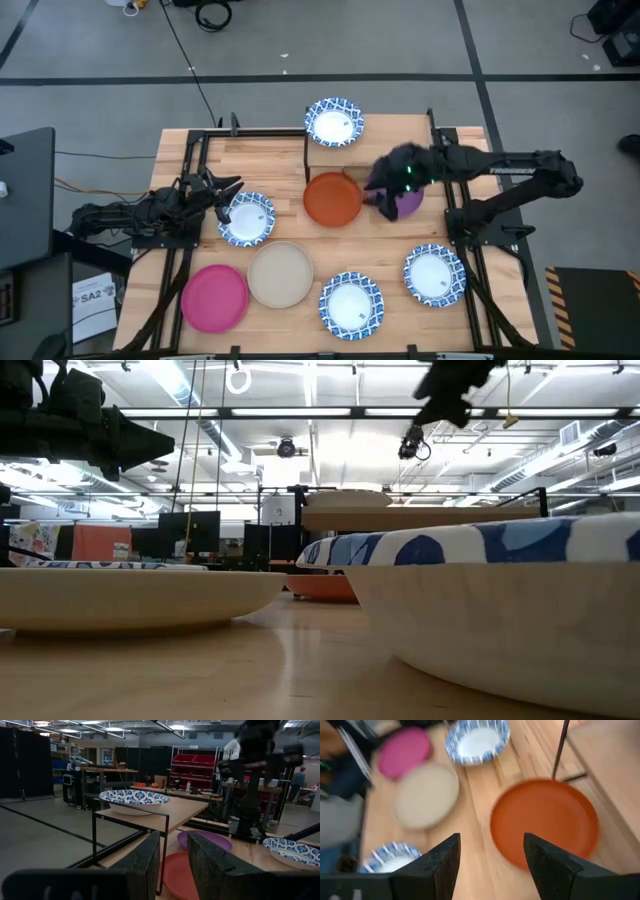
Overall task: Place and stack plates onto a shelf
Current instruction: Put the violet plate on the shelf
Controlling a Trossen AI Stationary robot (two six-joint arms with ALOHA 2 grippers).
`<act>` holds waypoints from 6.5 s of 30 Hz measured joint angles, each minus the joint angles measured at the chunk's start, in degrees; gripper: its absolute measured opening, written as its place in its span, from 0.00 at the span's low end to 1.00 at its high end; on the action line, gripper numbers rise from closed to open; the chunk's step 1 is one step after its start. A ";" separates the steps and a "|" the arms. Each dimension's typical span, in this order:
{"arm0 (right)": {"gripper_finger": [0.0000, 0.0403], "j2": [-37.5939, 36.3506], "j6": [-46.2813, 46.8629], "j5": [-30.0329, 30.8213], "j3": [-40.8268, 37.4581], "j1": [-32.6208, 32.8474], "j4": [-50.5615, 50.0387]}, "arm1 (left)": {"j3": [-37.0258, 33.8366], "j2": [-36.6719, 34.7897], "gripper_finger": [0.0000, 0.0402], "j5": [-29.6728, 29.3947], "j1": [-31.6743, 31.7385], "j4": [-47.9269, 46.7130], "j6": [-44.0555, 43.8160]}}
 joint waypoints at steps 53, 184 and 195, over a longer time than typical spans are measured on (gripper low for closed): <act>0.55 2.48 9.52 28.35 -37.44 12.31 8.45 | 0.00 0.01 0.26 0.02 -0.01 -0.02 0.00; 0.05 2.46 -17.59 22.00 10.70 -3.17 -35.29 | 0.00 0.02 0.26 0.01 -0.02 -0.01 0.00; 0.05 2.49 -26.18 21.84 6.54 -11.56 -28.71 | 0.00 0.01 0.26 0.00 -0.01 0.00 0.00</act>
